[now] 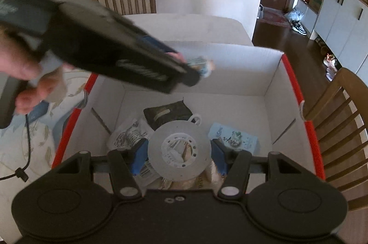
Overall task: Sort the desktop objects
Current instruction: 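Carry the toy figure and tape roll with both tools over the shoebox, then open the right tool to drop the tape roll while the left tool releases the toy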
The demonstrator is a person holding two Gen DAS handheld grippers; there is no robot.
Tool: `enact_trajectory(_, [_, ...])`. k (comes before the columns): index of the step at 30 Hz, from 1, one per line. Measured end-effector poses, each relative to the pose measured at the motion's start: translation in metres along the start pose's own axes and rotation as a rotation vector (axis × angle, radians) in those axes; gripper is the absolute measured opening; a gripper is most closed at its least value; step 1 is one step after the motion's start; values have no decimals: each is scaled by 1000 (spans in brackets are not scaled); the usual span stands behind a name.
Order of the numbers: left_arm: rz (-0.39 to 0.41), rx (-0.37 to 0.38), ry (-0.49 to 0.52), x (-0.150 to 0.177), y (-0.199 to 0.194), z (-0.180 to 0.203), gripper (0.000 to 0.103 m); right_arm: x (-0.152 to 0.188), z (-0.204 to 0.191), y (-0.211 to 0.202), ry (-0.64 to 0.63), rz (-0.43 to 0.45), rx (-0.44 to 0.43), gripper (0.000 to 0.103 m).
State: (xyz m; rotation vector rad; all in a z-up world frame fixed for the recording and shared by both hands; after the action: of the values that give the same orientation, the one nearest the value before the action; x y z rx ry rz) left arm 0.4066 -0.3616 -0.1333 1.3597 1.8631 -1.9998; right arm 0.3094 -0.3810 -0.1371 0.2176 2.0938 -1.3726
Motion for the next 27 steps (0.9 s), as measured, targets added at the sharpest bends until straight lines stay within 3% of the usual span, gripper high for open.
enact_trajectory(9, [-31,15,45,-10,35,18,36,4,-5,17,-10,-37,-29,58])
enact_trajectory(19, [-102,-3,75,1,72,24,36,15,4,34,-16,-114,9,59])
enact_trajectory(27, [-161,-6,104,10,90,33,36,20,0,37,-43,-150,-38,59])
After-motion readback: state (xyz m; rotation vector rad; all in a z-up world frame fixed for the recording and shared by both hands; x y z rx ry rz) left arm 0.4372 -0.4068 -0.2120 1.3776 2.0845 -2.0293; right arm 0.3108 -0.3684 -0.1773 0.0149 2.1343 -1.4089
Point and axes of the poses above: each gripper's, at about its wrist camera, not at the fingertips, and y roughly the way its jaws point, z to its right, x to its underside, the point moved 10 cm from there along y, roughly the way its jaws point, and after that the axes turned 13 degrees about -x, right-handed, at the moved point
